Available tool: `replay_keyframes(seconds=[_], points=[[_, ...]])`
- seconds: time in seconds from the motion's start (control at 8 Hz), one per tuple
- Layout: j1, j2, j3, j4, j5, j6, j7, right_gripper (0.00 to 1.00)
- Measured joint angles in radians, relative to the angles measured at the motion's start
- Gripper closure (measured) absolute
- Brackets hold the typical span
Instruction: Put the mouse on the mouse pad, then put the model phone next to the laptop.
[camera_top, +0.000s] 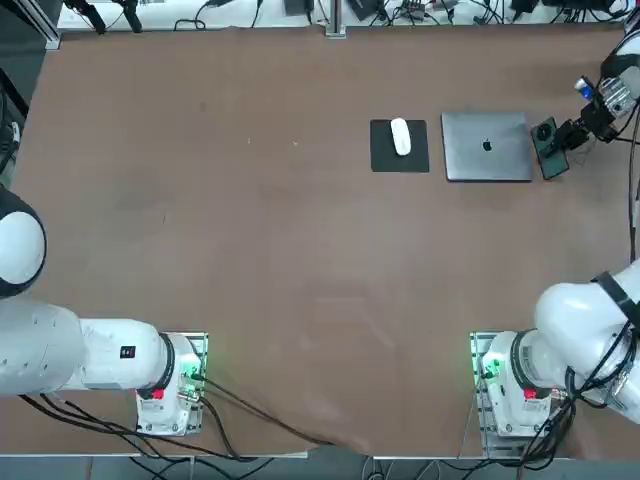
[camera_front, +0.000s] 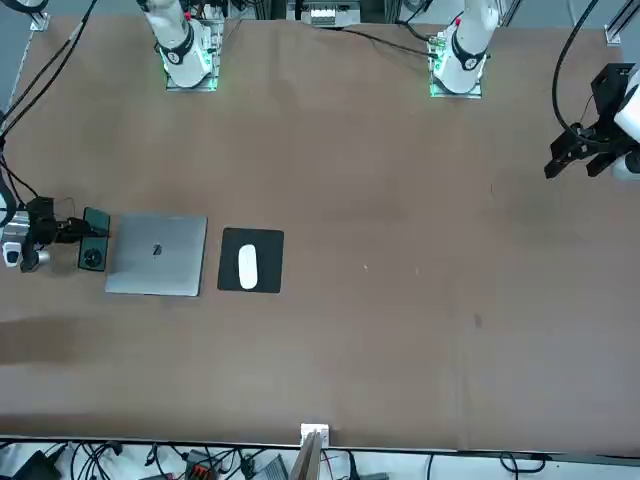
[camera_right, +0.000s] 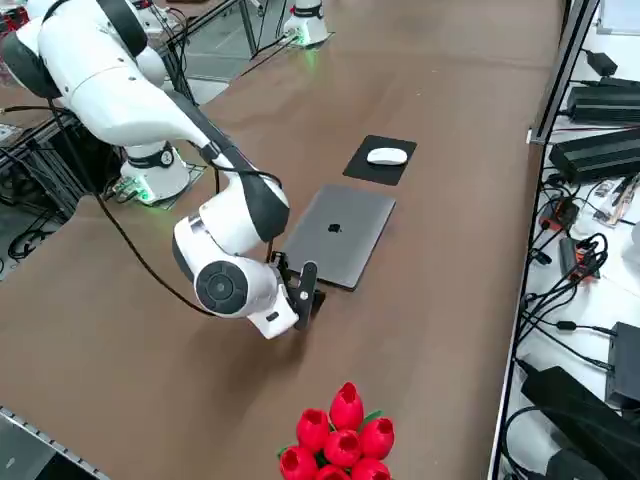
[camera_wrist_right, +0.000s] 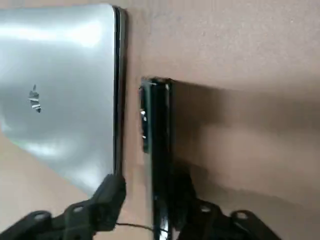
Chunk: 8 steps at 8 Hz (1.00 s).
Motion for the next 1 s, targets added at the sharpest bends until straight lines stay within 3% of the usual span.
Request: replay_keyframes(seconds=[0.25,0.62,0.88,1.0], points=[[-0.005,-0.001,-0.006,0.045,-0.092,0.023,0.000,0.03],[-0.036,-0.047,-0.014,0.110,-0.274,0.050,0.000,0.00],[-0.036,-0.154,0.000,0.122,-0.290,-0.057,0.000,0.00],[-0.023,-0.208,0.026,0.122,-0.290,-0.142,0.029,0.00]])
